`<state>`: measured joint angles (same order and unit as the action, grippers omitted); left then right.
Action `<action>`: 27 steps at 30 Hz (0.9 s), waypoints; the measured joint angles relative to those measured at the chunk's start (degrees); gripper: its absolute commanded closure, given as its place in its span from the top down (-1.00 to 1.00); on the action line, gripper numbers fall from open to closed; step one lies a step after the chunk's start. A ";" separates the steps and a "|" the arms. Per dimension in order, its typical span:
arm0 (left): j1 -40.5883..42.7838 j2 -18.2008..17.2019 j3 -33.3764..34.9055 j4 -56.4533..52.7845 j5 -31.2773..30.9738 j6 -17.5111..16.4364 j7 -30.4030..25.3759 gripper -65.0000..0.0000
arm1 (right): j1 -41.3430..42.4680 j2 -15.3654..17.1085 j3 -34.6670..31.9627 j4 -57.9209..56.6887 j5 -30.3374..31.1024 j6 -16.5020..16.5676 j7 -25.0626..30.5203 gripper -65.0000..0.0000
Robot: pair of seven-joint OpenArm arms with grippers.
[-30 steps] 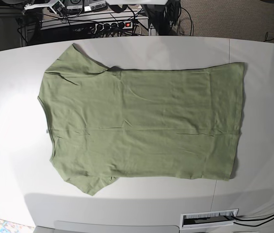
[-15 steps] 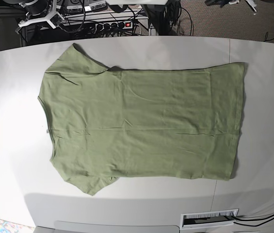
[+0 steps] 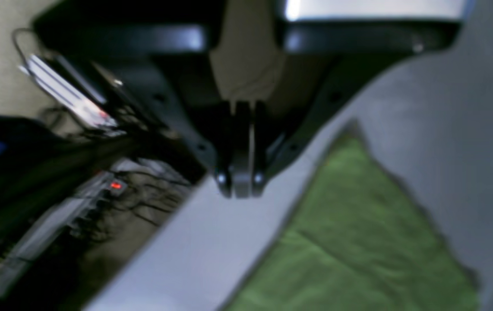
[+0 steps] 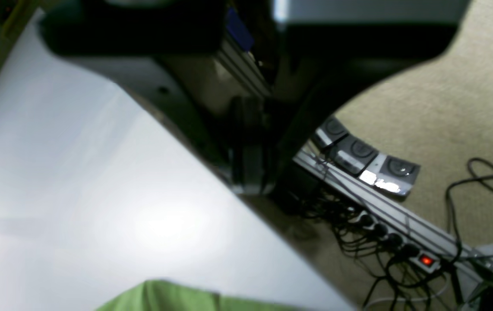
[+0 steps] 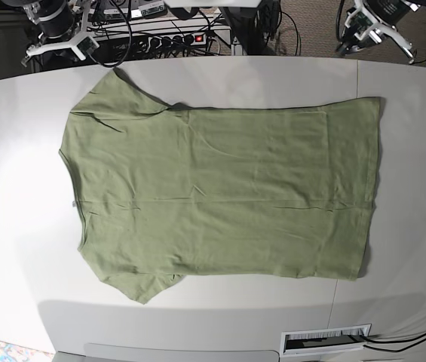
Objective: Fold the T-shirt properly
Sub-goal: 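Move the left gripper to the green shirt's hem corner and grasp it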
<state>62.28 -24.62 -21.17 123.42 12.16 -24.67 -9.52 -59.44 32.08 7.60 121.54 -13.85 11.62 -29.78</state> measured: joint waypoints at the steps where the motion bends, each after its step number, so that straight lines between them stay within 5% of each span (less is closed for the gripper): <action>1: -0.90 0.00 0.28 0.02 1.46 1.31 0.09 -1.00 | 0.44 0.00 0.00 0.35 -0.94 0.02 -0.24 -1.00; 12: -11.96 -5.27 20.65 -0.61 24.20 19.61 10.05 -1.00 | 1.97 0.02 0.00 4.55 -7.76 0.02 -4.31 -1.00; 18: -14.51 -8.57 23.10 -7.23 28.81 26.58 11.04 -1.00 | 1.97 0.00 0.00 5.68 -8.46 0.07 -4.94 -1.00; 24: -16.65 -13.40 23.19 -12.81 29.64 27.47 10.08 -0.97 | 1.97 0.02 0.00 5.73 -10.16 0.04 -4.92 -0.90; 27: -17.07 -14.47 23.19 -13.31 29.59 27.47 9.66 -0.65 | 1.97 0.00 0.00 5.73 -10.14 0.09 -4.94 -0.89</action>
<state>45.21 -39.09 2.02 110.10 41.76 2.81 0.14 -57.47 32.08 7.60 127.26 -23.99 11.70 -34.72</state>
